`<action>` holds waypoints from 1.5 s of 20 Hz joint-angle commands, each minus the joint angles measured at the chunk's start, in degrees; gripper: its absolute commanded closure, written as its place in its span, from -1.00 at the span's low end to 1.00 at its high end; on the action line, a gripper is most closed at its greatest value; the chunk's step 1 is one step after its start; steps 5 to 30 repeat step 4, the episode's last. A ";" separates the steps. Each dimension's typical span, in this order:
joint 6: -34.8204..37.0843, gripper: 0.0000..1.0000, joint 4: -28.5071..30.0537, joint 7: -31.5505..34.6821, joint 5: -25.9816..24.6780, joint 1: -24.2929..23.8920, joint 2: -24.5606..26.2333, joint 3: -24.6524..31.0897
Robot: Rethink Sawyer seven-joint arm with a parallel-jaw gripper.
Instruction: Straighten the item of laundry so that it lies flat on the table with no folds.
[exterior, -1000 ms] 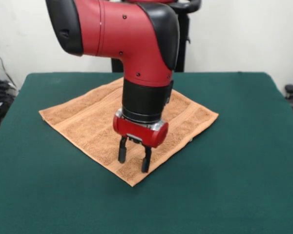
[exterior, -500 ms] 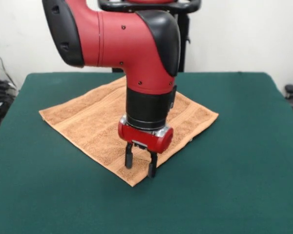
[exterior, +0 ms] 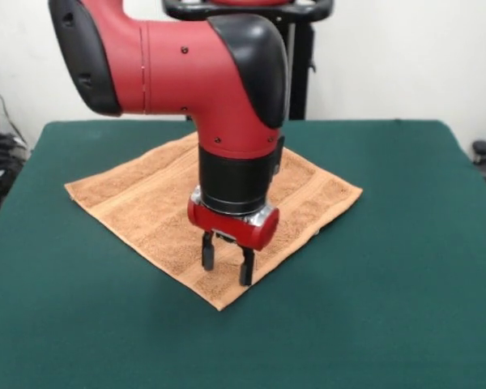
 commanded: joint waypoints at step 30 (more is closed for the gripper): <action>9.42 -1.00 -1.00 -23.77 0.11 -1.14 0.37 8.47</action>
